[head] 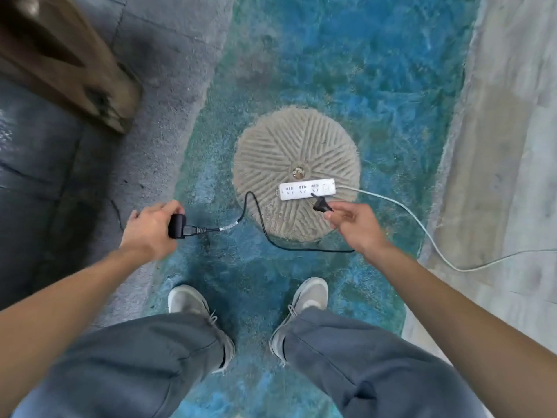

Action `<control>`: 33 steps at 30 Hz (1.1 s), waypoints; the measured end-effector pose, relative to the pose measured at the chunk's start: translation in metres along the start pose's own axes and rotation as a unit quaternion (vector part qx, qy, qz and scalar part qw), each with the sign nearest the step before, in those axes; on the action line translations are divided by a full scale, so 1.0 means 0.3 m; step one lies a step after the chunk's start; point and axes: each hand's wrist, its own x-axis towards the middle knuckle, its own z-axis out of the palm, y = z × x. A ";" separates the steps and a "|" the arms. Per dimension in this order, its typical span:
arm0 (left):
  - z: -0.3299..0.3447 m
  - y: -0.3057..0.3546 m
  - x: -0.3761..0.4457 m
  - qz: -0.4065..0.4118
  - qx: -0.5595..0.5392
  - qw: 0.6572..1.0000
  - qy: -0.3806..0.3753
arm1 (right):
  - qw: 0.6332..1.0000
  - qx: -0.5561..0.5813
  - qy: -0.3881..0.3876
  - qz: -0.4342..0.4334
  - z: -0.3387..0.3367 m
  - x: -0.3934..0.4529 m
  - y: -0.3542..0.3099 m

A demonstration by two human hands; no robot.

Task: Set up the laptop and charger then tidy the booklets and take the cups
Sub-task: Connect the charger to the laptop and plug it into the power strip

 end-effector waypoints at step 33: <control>0.402 -0.082 0.558 0.244 0.329 0.912 -0.014 | 0.888 -0.407 0.005 -0.214 0.253 0.657 0.152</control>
